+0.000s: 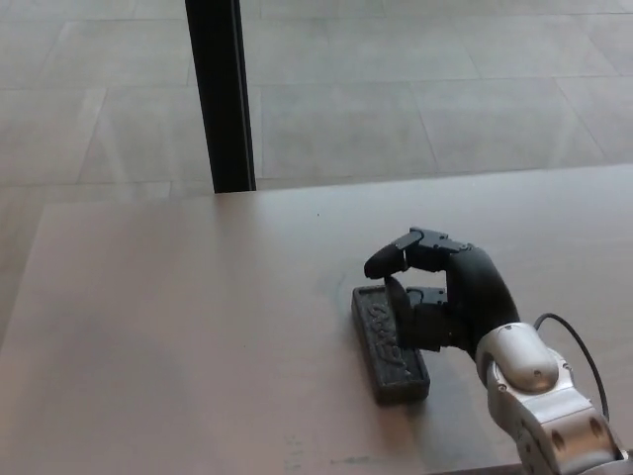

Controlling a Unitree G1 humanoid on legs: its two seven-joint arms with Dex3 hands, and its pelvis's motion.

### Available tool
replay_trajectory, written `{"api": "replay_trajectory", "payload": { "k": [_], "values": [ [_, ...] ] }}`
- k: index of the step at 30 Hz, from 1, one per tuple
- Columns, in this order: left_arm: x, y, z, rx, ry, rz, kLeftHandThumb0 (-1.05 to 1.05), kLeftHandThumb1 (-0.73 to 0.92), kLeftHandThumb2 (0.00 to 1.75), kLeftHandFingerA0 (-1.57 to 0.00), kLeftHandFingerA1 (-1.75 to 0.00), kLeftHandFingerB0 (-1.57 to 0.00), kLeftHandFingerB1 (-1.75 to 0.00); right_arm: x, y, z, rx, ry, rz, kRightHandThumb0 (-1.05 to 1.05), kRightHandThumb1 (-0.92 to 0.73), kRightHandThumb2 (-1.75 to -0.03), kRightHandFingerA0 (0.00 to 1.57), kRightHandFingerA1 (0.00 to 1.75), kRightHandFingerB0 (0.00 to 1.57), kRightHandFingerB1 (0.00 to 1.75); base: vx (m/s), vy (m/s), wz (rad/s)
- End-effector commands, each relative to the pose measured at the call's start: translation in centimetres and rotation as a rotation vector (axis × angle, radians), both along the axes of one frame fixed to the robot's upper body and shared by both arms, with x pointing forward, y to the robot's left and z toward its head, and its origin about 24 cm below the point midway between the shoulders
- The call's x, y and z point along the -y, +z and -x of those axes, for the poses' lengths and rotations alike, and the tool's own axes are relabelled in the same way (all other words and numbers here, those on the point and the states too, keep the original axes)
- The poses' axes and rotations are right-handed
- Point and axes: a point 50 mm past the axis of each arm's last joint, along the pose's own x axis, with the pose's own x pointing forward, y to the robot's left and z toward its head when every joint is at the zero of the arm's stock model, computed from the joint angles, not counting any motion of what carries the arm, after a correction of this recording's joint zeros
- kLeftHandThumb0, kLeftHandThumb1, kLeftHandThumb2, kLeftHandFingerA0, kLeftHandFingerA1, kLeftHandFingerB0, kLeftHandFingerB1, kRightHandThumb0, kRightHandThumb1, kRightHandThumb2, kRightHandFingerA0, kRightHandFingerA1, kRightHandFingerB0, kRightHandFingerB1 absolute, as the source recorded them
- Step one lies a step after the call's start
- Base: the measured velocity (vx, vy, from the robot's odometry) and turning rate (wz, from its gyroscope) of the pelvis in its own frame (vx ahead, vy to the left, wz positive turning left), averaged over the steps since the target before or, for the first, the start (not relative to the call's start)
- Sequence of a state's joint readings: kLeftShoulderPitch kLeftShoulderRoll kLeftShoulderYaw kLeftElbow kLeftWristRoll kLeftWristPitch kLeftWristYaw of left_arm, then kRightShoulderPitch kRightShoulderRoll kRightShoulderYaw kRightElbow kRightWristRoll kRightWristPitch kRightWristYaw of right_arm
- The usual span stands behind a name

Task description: The robot uses its right hand to hold the eraser kept in the middle of the desk and use it to wipe the desk by swiping its surface twice

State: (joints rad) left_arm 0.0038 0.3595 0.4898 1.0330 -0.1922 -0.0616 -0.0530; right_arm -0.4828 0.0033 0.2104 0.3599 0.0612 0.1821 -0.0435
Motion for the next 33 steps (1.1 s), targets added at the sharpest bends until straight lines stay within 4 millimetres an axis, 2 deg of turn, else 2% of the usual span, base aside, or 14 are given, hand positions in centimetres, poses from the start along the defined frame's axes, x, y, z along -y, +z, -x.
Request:
{"api": "replay_trajectory", "payload": {
  "k": [1, 2, 5, 6, 18, 19, 21, 27, 28, 29, 30, 31, 32, 33],
  "values": [
    [-0.6, 0.5, -0.1, -0.006, 0.019, -0.006, -0.38, 0.41, 0.84, -0.75, -0.83, -0.56, -0.70, 0.1, -1.6, 0.6, -0.039, 0.014, 0.091, -0.32, -0.55, -1.11, 0.97, 1.75, 0.79, 1.63, 0.00, 0.000, 0.00],
    [-0.6, 0.5, -0.1, 0.000, 0.030, 0.005, -0.37, 0.42, 0.85, -0.73, -0.83, -0.54, -0.69, 0.2, -1.7, 0.6, -0.041, 0.017, 0.092, -0.33, -0.51, -1.18, 1.00, 1.75, 0.82, 1.62, 0.00, 0.000, 0.00],
    [-0.6, 0.5, 0.0, -0.009, 0.008, -0.014, -0.40, 0.41, 0.84, -0.75, -0.84, -0.58, -0.71, 0.2, -2.2, 0.7, -0.055, 0.011, 0.096, -0.34, -0.55, -1.08, 0.98, 1.75, 0.77, 1.66, 0.00, 0.000, 0.00],
    [-0.7, 0.5, 0.0, -0.015, 0.012, -0.010, -0.40, 0.41, 0.84, -0.77, -0.84, -0.58, -0.71, 0.3, -2.6, 0.8, -0.069, 0.003, 0.099, -0.35, -0.62, -1.00, 1.00, 1.75, 0.68, 1.74, 0.00, 0.000, 0.00],
    [-0.6, 0.4, 0.1, -0.011, -0.004, -0.002, -0.43, 0.43, 0.86, -0.75, -0.83, -0.55, -0.69, -0.5, -3.2, 0.8, -0.080, 0.000, 0.119, -0.32, -0.56, -1.11, 0.97, 1.75, 0.76, 1.69, 0.00, 0.000, 0.00],
    [-0.7, 0.4, 0.1, -0.016, -0.003, 0.000, -0.45, 0.42, 0.85, -0.77, -0.84, -0.57, -0.70, -0.5, -3.2, 0.8, -0.082, -0.004, 0.121, -0.31, -0.57, -1.04, 1.00, 1.75, 0.68, 1.75, 0.00, 0.000, 0.00],
    [-0.6, 0.4, 0.1, -0.019, -0.008, -0.003, -0.44, 0.43, 0.86, -0.75, -0.82, -0.56, -0.69, -0.4, -3.5, 1.0, -0.083, -0.002, 0.151, -0.32, -0.63, -0.94, 0.98, 1.75, 0.64, 1.75, 0.00, 0.000, 0.00],
    [-0.6, 0.4, 0.0, -0.016, -0.008, 0.000, -0.44, 0.43, 0.86, -0.73, -0.81, -0.53, -0.68, -0.6, -4.1, 1.1, -0.055, 0.036, 0.200, -0.33, -0.58, -0.98, 0.97, 1.75, 0.67, 1.75, 0.00, 0.000, 0.00],
    [-0.6, 0.4, 0.0, -0.018, -0.010, -0.001, -0.46, 0.43, 0.86, -0.75, -0.82, -0.54, -0.68, -0.7, -4.1, 1.1, -0.057, 0.045, 0.208, -0.33, -0.57, -1.00, 0.93, 1.75, 0.69, 1.67, 0.00, 0.000, 0.00],
    [-0.6, 0.4, -0.1, -0.021, -0.013, -0.005, -0.47, 0.43, 0.86, -0.77, -0.83, -0.55, -0.69, -1.0, -4.1, 1.1, -0.058, 0.058, 0.229, -0.33, -0.59, -0.91, 0.82, 1.48, 0.69, 1.49, 0.00, 0.000, 0.00],
    [-0.6, 0.5, -0.1, -0.022, -0.013, -0.007, -0.47, 0.43, 0.86, -0.77, -0.83, -0.55, -0.69, -1.1, -4.2, 1.1, -0.052, 0.058, 0.242, -0.33, -0.59, -0.91, 0.82, 1.48, 0.69, 1.49, 0.00, 0.000, 0.00],
    [-0.6, 0.4, -0.1, -0.020, -0.012, -0.002, -0.46, 0.43, 0.86, -0.73, -0.82, -0.53, -0.68, -1.3, -4.2, 1.2, -0.031, 0.077, 0.271, -0.33, -0.66, -0.83, 0.82, 1.54, 0.68, 1.36, 0.00, 0.000, 0.00],
    [-0.5, 0.4, -0.1, -0.014, -0.009, 0.007, -0.46, 0.43, 0.86, -0.73, -0.82, -0.53, -0.68, -1.5, -4.4, 1.4, 0.010, 0.123, 0.358, -0.35, -0.68, -0.81, 0.81, 1.46, 0.72, 1.13, 0.00, 0.000, 0.00],
    [-0.5, 0.4, -0.1, -0.013, -0.011, 0.004, -0.48, 0.43, 0.86, -0.73, -0.82, -0.52, -0.68, -1.5, -4.7, 1.5, 0.018, 0.144, 0.397, -0.35, -0.68, -0.82, 0.77, 1.67, 0.67, 1.36, 0.00, 0.000, 0.00]
  ]
}}
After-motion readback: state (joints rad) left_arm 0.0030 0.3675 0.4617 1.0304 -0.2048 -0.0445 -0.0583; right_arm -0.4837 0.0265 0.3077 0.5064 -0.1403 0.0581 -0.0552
